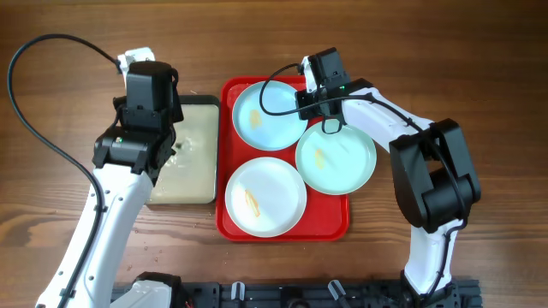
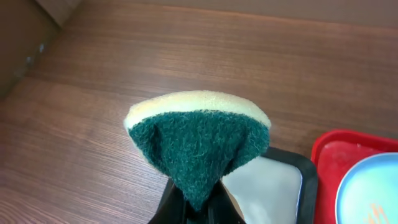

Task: Clean dirty plates on tray and stack at the side
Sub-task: 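Lift the sponge with the left gripper out of the water, then scrub the top plate with the sponge held in the left gripper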

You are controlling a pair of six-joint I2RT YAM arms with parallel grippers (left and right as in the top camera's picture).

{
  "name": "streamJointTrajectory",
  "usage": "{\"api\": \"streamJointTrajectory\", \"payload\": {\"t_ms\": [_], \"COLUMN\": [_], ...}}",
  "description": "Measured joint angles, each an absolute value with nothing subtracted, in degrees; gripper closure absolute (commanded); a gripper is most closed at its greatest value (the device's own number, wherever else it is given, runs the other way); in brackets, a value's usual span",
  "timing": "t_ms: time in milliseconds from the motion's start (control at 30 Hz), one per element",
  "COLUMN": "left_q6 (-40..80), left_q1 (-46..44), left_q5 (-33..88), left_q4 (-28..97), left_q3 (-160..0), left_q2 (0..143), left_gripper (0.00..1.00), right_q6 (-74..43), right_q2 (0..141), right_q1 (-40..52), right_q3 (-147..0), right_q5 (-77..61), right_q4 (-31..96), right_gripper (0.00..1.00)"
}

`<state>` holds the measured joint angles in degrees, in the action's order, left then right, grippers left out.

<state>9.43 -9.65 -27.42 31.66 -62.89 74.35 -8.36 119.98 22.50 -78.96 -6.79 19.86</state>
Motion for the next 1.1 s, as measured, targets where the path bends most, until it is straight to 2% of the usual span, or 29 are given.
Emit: {"api": "streamJointTrajectory", "payload": {"t_ms": [333,433,633,700,1100], "left_q6": [19.86,19.84,17.67,15.05,16.27], "left_q1": [-9.65,-9.65,-9.65,-9.65,-9.63], "left_q5": [-28.03,-27.42,-13.54,-13.17,-17.28], "left_q4": [33.15,34.02,33.63,33.43,29.56], "left_q3": [-62.89,-62.89,-62.89,-62.89,-63.11], "left_q2": [75.42,78.94,83.92,84.25,84.40], "left_gripper": [0.96,0.96,0.96,0.96,0.96], "right_q6": [-8.38,-8.36,-8.38,-8.38,-9.85], "right_q2": [119.98,119.98,119.98,119.98,119.98], "right_q1": [22.50,22.50,22.50,22.50,22.50], "right_q3": [-78.96,-78.96,-78.96,-78.96,-78.96], "right_q5": [-6.79,-6.79,-6.79,-6.79,-7.92], "right_q4": [19.84,19.84,19.81,19.81,19.81], "right_gripper": [0.96,0.96,0.96,0.96,0.96]}}
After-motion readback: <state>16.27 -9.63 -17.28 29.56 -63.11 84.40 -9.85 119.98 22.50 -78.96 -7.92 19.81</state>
